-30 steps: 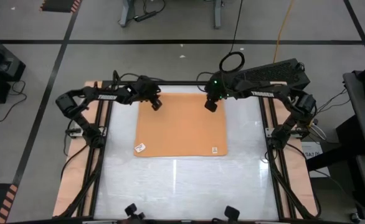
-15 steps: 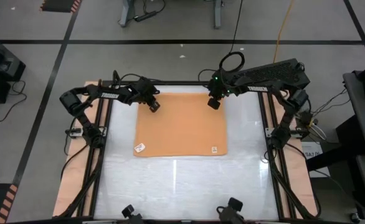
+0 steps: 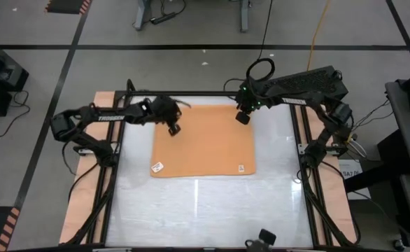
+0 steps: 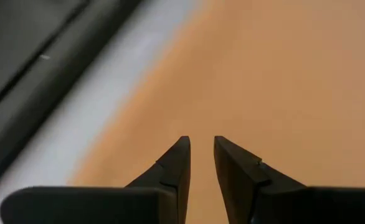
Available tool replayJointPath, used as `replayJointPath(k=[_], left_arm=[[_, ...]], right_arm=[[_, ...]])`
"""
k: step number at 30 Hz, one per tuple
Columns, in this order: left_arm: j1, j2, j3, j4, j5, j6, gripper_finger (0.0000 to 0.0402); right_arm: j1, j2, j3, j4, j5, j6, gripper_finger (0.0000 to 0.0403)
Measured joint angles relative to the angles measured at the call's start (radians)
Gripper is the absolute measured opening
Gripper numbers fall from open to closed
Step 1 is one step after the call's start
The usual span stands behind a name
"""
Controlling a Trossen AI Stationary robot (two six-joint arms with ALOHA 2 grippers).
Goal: Roll towel
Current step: Roll the yellow towel
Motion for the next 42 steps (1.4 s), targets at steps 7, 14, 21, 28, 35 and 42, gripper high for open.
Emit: replayJointPath(k=[7,14,21,28,35,42], left_arm=[[-0.199,-0.001,-0.049,-0.126,0.000,-0.082,0.0079],[-0.331,0.006,-0.157,-0.026,-0.067,-0.205,0.0079],[-0.377,0.002,-0.226,0.032,-0.110,-0.267,0.0079],[-0.393,0.002,-0.243,0.026,-0.070,-0.318,0.0079],[-0.522,0.003,-0.243,0.022,0.023,-0.470,0.0079],[-0.704,0.004,-0.243,0.021,0.045,-0.675,0.0079]], right_arm=[[0.179,-0.153,-0.096,-0.069,-0.027,0.087,0.0000],[0.401,-0.192,-0.338,0.181,-0.019,0.297,0.0000],[0.519,-0.192,-0.484,0.332,0.117,0.484,0.0000],[0.627,-0.193,-0.513,0.328,0.119,0.602,0.0000],[0.762,-0.193,-0.515,0.324,0.101,0.680,0.0000],[0.906,-0.195,-0.517,0.330,0.094,0.789,0.0000]])
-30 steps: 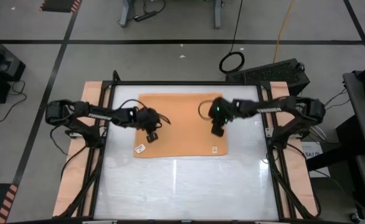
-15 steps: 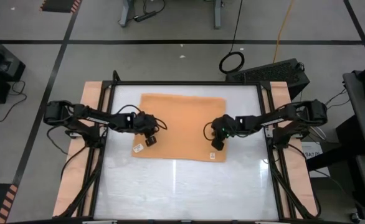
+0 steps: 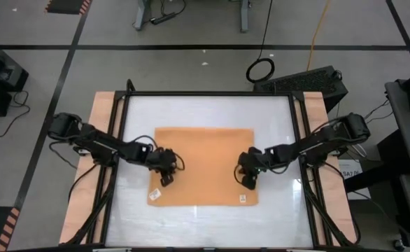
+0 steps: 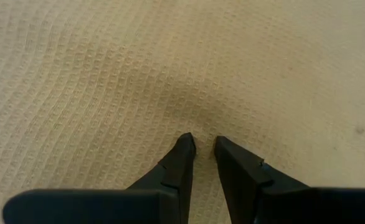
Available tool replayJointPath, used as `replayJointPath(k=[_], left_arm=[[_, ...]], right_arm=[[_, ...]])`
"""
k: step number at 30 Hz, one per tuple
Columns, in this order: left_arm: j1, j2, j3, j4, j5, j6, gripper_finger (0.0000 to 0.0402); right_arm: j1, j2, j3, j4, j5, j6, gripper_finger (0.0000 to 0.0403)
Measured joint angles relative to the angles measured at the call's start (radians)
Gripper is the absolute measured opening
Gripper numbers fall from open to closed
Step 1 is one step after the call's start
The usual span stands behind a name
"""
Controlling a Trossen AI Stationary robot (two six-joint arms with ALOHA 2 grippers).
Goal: Roll towel
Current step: Roll the yellow towel
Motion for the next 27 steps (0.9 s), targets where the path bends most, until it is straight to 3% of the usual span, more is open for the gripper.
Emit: replayJointPath(k=[7,15,21,27], left_arm=[[-0.143,0.002,-0.002,0.022,-0.063,-0.152,0.0079],[-0.207,0.007,0.020,0.142,-0.128,-0.053,0.0079],[-0.241,0.005,0.038,0.163,-0.156,-0.054,0.0079],[-0.268,0.005,0.039,0.301,-0.338,-0.022,0.0079]], right_arm=[[0.136,-0.053,-0.007,0.012,-0.050,0.077,0.0000],[0.223,-0.203,-0.007,-0.015,0.058,0.067,0.0007],[0.413,-0.274,-0.006,-0.014,0.061,0.074,0.0051],[0.659,-0.227,-0.005,-0.007,0.190,0.037,0.0114]])
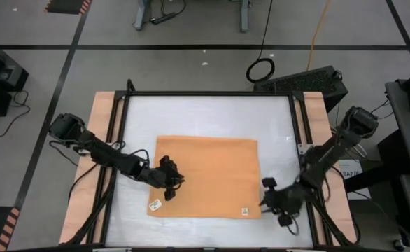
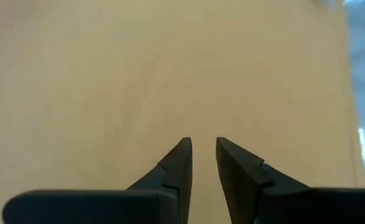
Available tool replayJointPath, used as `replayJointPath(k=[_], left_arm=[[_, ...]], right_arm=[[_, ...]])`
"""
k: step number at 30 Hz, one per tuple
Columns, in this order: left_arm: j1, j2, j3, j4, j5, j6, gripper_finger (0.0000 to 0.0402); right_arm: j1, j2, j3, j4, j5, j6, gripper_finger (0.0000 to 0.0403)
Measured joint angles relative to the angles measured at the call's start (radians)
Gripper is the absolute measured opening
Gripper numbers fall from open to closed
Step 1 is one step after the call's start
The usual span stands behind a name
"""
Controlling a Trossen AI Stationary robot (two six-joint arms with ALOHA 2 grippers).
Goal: Roll towel
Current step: Roll the yellow towel
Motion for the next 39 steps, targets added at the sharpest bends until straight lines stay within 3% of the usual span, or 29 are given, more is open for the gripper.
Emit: replayJointPath(k=[5,12,23,33,39], left_arm=[[-0.005,-0.001,0.001,0.135,-0.090,0.118,0.0079],[0.000,0.005,0.002,0.149,-0.131,0.162,0.0079],[0.003,0.005,0.002,0.148,-0.132,0.164,0.0079],[0.003,0.005,0.002,0.149,-0.149,0.188,0.0079],[0.003,0.005,0.002,0.149,-0.149,0.188,0.0079]], right_arm=[[0.135,0.054,0.001,0.054,0.174,-0.071,0.0159],[0.175,0.160,0.002,0.090,0.236,-0.100,0.0205],[0.164,0.174,0.002,0.098,0.254,-0.198,0.0207],[0.164,0.174,0.003,0.099,0.246,-0.236,0.0170],[0.131,0.195,0.003,0.128,0.217,-0.266,0.0171]])
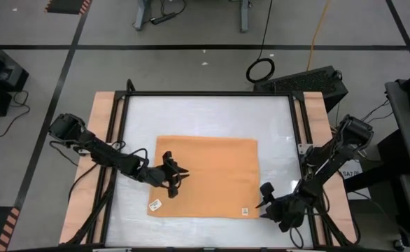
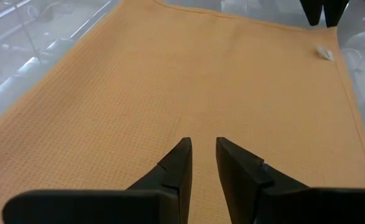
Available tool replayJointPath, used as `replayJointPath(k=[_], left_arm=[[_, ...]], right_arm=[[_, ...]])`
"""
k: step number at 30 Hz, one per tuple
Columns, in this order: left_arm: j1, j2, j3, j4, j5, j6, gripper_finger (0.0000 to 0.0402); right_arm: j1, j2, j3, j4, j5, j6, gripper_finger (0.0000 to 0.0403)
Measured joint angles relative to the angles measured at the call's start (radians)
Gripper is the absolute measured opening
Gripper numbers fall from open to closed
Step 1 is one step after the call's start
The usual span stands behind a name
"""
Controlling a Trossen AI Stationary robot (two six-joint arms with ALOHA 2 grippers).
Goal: Roll towel
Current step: Roll the yellow towel
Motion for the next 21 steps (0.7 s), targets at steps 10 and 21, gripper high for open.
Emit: replayJointPath(k=[10,21], left_arm=[[0.000,0.000,0.000,-0.003,0.000,0.005,0.0079],[0.002,0.000,0.000,0.003,-0.007,0.018,0.0079]], right_arm=[[-0.019,0.018,0.000,0.010,-0.092,-0.012,0.0159],[-0.038,0.054,0.002,0.038,-0.096,0.004,0.0127]])
